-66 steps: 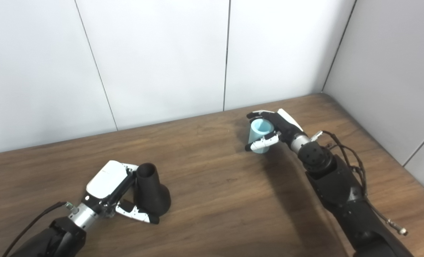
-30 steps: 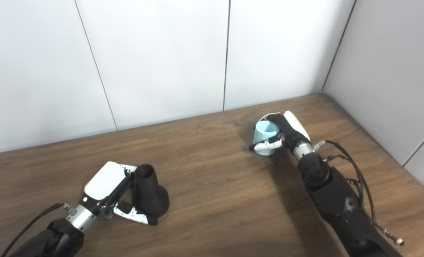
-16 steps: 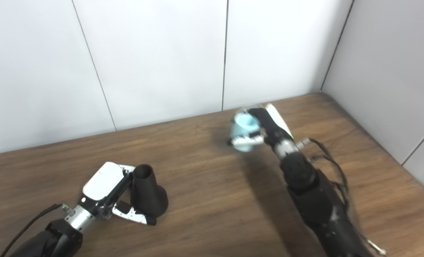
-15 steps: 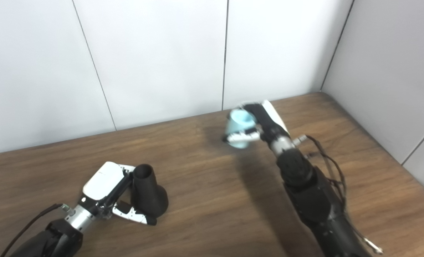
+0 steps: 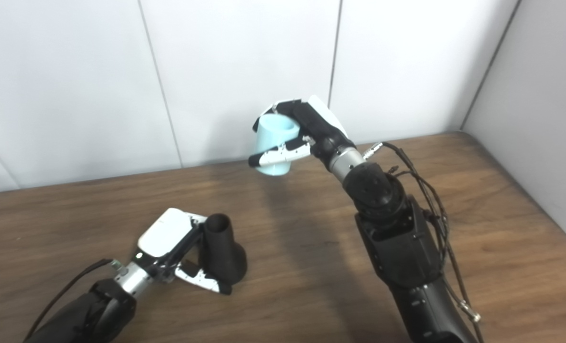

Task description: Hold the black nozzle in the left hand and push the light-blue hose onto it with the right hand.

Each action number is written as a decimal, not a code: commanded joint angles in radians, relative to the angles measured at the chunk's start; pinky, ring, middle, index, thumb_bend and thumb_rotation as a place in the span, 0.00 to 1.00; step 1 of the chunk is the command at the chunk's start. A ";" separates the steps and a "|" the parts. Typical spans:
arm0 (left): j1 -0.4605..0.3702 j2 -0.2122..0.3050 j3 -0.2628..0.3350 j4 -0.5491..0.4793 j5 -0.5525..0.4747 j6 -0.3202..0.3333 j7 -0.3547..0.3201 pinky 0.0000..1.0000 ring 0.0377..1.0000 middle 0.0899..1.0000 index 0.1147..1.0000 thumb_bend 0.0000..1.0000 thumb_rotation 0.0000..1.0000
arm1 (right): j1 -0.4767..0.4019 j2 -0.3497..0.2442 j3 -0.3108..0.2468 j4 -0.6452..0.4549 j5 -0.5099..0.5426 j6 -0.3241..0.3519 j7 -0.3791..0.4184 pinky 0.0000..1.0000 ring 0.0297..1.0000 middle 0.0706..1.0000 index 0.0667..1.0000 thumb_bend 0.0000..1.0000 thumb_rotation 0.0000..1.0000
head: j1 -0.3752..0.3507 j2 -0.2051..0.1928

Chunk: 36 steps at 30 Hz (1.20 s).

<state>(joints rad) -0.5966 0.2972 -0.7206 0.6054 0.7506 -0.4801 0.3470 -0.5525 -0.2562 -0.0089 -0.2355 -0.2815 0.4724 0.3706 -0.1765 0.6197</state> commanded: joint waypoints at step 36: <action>0.116 -0.045 -0.013 0.053 0.074 0.060 -0.103 0.30 0.33 0.34 0.45 0.52 0.00 | -0.032 0.278 -0.127 -0.049 -0.350 -0.003 0.475 0.34 0.41 0.46 0.45 0.52 0.00 | 0.132 0.061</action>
<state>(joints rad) -0.5886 0.2579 -0.6876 0.5949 0.7783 -0.4424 0.3195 -0.5507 0.0240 -0.1392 -0.2652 -0.6517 0.4764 0.8637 -0.0430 0.6795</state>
